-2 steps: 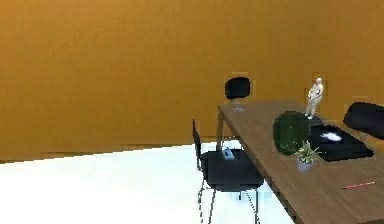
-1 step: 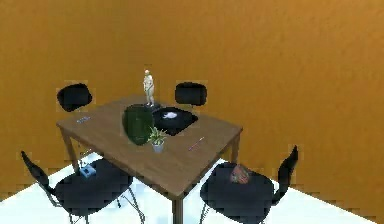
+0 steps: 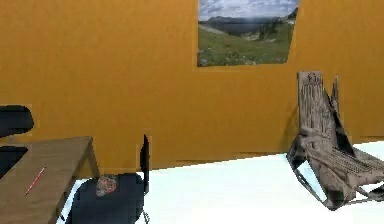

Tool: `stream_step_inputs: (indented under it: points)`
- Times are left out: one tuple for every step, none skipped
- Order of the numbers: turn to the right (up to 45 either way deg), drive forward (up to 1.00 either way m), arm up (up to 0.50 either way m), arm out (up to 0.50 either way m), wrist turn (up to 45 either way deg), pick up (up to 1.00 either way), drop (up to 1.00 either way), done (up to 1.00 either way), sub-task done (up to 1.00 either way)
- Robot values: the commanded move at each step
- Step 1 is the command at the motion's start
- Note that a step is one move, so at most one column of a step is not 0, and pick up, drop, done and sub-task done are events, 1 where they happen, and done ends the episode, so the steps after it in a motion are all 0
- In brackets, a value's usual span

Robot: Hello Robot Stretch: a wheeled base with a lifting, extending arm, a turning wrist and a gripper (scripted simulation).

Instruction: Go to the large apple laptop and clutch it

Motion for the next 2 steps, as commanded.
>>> stream_step_inputs:
  points:
    - [0.0,0.55,0.0,0.0,0.0,0.0,0.0,0.0,0.0]
    - [-3.0,0.0,0.0,0.0,0.0,0.0,0.0,0.0,0.0]
